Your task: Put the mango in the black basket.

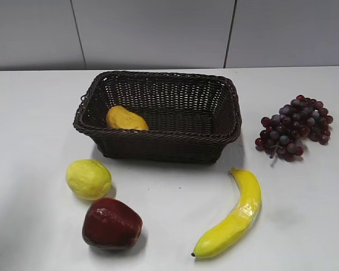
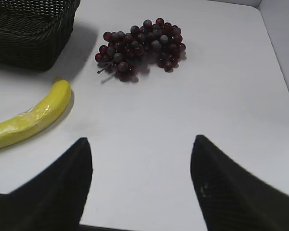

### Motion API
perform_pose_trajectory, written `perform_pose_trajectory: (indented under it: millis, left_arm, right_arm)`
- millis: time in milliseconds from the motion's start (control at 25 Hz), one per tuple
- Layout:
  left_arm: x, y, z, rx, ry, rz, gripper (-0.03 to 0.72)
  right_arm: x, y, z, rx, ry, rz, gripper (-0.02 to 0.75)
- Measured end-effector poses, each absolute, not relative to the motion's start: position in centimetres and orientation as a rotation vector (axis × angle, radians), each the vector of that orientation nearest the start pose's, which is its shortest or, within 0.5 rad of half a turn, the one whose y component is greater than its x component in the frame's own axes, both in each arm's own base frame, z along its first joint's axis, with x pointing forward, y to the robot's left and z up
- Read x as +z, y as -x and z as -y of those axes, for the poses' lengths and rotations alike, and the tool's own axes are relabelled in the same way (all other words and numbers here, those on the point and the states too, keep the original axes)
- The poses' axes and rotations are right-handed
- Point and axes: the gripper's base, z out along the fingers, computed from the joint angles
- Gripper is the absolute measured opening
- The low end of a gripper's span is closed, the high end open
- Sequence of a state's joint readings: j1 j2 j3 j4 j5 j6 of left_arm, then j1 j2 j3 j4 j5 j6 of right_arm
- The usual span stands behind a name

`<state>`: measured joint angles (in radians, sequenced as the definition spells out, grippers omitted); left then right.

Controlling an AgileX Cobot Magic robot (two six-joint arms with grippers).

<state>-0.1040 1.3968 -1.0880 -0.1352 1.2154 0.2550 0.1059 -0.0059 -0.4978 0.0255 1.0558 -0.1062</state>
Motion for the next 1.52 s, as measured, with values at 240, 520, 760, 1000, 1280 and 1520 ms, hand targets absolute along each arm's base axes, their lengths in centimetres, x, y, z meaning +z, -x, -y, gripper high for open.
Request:
perform_pose_trajectory:
  millis: [240, 520, 760, 1000, 1280, 1520]
  left_arm:
    - [30.0, -19.6, 3.2, -0.163, -0.472, -2.864, 0.592]
    - [29.7, -14.6, 2.6, -0.147, -0.461, -2.766, 0.591]
    - [28.3, -11.5, 2.3, -0.140, -0.419, -2.705, 0.591]
    - [26.0, -9.1, 2.0, -0.134, -0.402, -2.665, 0.591]
    - [26.6, -7.4, 1.8, -0.116, -0.380, -2.511, 0.591]
    - [27.5, -5.5, 1.6, -0.111, -0.353, -2.374, 0.591]
  right_arm:
    - [27.7, 0.6, -0.1, 0.030, 0.217, -2.024, 0.495]
    - [27.7, 0.6, -0.1, 0.030, 0.217, -2.024, 0.495]
    - [27.7, 0.6, -0.1, 0.030, 0.217, -2.024, 0.495]
    - [27.7, 0.6, -0.1, 0.030, 0.216, -2.024, 0.495]
    - [27.7, 0.6, -0.1, 0.030, 0.216, -2.024, 0.495]
    - [27.7, 0.6, -0.1, 0.030, 0.216, -2.024, 0.495]
